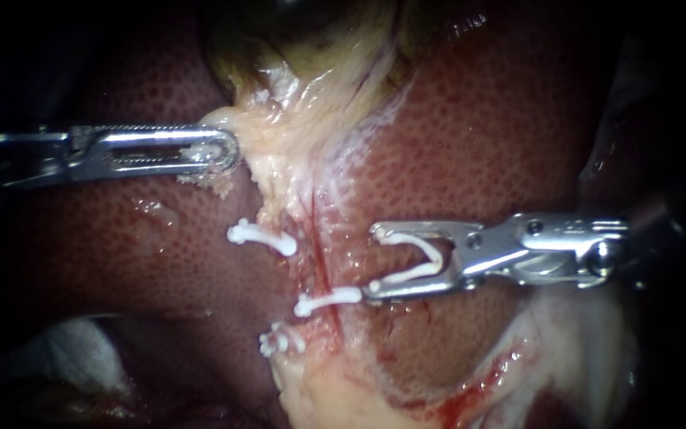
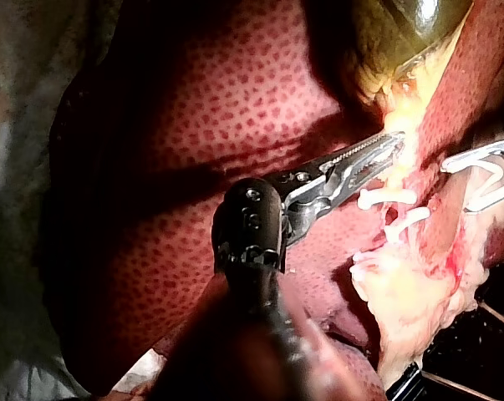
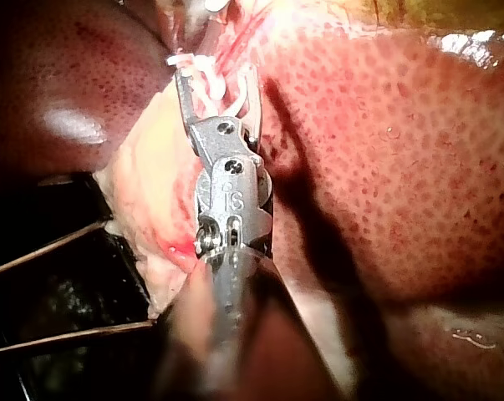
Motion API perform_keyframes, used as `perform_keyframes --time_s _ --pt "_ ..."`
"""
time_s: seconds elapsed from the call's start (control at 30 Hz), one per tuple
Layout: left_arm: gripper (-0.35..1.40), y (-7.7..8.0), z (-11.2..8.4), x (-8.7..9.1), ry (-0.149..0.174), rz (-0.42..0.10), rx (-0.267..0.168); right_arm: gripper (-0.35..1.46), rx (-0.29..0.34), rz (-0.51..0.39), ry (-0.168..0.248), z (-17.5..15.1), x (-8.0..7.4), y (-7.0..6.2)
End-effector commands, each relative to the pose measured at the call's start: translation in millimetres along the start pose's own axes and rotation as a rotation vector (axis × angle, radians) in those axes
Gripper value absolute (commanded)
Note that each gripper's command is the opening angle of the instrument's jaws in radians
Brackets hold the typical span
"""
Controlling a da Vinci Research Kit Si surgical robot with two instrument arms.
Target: Clipping second clip right tube
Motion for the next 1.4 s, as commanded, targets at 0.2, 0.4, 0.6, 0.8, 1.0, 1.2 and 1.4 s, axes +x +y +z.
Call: perform_keyframes --time_s 0.2,0.4,0.6,0.8,1.0,1.2,1.4 --pt "-0.35 0.2 0.0 -0.1 -0.001 0.001 -0.001 0.49 0.008 0.042 -0.009 3.4 -1.5 1.5" --pt "-0.35 0.4 0.0 -0.1 0.000 0.001 0.000 0.49 0.014 0.087 -0.019 5.5 -1.9 2.3" --pt "-0.35 0.5 0.1 -0.3 -0.001 0.002 -0.002 0.49 0.047 0.125 -0.022 6.4 -1.7 2.5" --pt "-0.35 0.5 0.3 -0.4 -0.002 0.003 -0.003 0.48 0.091 0.163 -0.028 7.4 -2.0 2.6" --pt "-0.35 0.5 0.4 -0.5 -0.002 0.003 -0.003 0.45 0.126 0.187 -0.039 8.7 -3.0 2.3" --pt "-0.35 0.5 0.4 -0.5 -0.002 0.004 -0.003 0.32 0.157 0.219 -0.046 8.6 -3.3 2.0" --pt "-0.35 0.5 0.4 -0.5 -0.002 0.004 -0.003 0.10 0.145 0.267 -0.021 8.2 -3.5 2.3"
